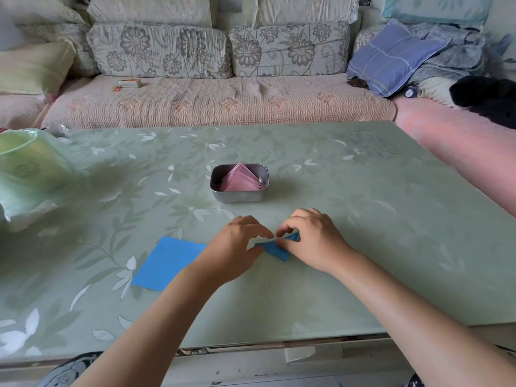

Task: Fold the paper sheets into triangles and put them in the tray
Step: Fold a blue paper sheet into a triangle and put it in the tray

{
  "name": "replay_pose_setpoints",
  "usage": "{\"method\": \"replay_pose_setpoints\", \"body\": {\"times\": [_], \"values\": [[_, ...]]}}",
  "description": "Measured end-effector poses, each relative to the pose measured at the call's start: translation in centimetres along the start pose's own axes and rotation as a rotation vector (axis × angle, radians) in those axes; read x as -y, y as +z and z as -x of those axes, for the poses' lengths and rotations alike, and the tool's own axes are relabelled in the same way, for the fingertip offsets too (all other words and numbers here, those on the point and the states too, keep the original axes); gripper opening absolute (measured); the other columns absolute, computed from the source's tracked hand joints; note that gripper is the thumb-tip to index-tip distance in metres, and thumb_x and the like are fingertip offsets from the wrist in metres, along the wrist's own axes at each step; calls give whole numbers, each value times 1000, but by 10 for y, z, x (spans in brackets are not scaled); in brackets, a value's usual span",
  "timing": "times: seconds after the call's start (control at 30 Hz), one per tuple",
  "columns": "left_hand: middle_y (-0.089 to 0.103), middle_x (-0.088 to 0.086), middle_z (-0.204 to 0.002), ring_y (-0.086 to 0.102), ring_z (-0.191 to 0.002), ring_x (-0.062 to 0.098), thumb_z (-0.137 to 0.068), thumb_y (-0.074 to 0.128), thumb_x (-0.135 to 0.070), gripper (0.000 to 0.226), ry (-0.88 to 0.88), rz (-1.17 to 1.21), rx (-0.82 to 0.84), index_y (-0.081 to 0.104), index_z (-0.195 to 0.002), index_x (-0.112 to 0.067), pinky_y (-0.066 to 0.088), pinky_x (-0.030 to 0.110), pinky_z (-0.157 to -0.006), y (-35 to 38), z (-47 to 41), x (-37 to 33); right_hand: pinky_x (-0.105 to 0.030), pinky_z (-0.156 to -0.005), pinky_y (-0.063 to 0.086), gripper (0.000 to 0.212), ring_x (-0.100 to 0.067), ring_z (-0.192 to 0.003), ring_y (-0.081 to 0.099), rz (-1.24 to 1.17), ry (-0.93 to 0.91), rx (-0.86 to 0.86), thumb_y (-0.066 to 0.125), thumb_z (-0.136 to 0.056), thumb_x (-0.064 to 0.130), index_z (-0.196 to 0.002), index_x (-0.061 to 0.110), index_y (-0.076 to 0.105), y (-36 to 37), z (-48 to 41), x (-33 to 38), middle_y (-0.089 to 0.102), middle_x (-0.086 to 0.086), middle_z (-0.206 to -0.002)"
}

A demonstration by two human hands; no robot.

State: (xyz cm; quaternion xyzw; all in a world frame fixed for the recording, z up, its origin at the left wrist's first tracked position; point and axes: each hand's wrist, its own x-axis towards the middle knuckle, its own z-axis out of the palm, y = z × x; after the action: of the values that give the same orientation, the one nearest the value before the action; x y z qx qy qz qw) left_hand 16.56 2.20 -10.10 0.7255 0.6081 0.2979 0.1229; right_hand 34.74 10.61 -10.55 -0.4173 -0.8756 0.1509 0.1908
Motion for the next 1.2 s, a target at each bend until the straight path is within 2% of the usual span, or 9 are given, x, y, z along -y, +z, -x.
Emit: {"method": "replay_pose_setpoints", "body": {"times": [0.17,0.33,0.53,0.7,0.8,0.87,0.97,1.1,1.2], "values": [[67,-3,-98,55,-89,16,-80,66,5,38,91,-68,18,75,-106,-22,46,27,-81,3,0,-6,-34,-85,42,17,-18,-93,52,-23,0,-2,78,-80,44,-92,32,75,-1,-1,0,62,7,-92],[62,-5,-110,51,-103,15,-84,72,-26,34,-57,-146,1,70,-117,-20,42,23,-92,5,5,-1,-34,-89,40,14,-19,-99,52,8,-13,22,72,-86,42,-95,32,74,0,0,0,62,7,-98],[61,-5,-103,52,-101,15,-83,76,-29,18,-126,-88,-1,74,-101,-25,42,26,-91,6,6,-2,-32,-93,36,34,-13,-105,51,90,21,131,64,-83,62,-106,38,69,-10,1,0,57,10,-109],[60,-6,-102,51,-101,15,-83,76,-26,9,-147,-67,50,72,-90,-27,43,28,-91,5,4,-3,-25,-75,47,27,-5,-86,58,-64,164,278,75,-74,56,-87,38,60,-20,4,-2,58,16,-98],[63,-9,-98,53,-97,13,-84,73,-25,10,-180,-25,59,66,-85,-32,44,28,-89,6,5,-4,-18,-59,43,20,1,-66,58,-229,208,336,81,-75,45,-85,39,64,-25,3,-1,64,14,-87],[67,-13,-94,60,-91,9,-85,72,-26,15,-279,101,28,61,-89,-34,49,28,-84,4,4,-6,-15,-55,41,14,3,-56,54,-334,204,321,82,-78,36,-83,36,69,-26,2,0,65,15,-73],[74,-3,-87,70,-76,14,-86,73,-20,24,-407,496,-33,61,-103,-31,54,33,-75,-4,0,-11,-20,-59,42,9,-5,-55,52,-586,261,251,79,-83,30,-86,24,73,-27,0,4,63,13,-65],[71,8,-78,69,-65,19,-89,69,-2,23,-318,810,-109,66,-104,-19,55,27,-63,-13,-1,-19,-27,-61,38,10,-11,-60,53,-818,302,285,72,-91,27,-90,17,74,-32,0,10,65,7,-69],[70,10,-76,72,-70,24,-85,71,-6,26,-257,907,-60,66,-109,-15,57,28,-66,-22,1,-20,-26,-58,36,8,-10,-57,52,-959,321,324,71,-91,25,-90,17,74,-35,-1,13,66,4,-71]]}}
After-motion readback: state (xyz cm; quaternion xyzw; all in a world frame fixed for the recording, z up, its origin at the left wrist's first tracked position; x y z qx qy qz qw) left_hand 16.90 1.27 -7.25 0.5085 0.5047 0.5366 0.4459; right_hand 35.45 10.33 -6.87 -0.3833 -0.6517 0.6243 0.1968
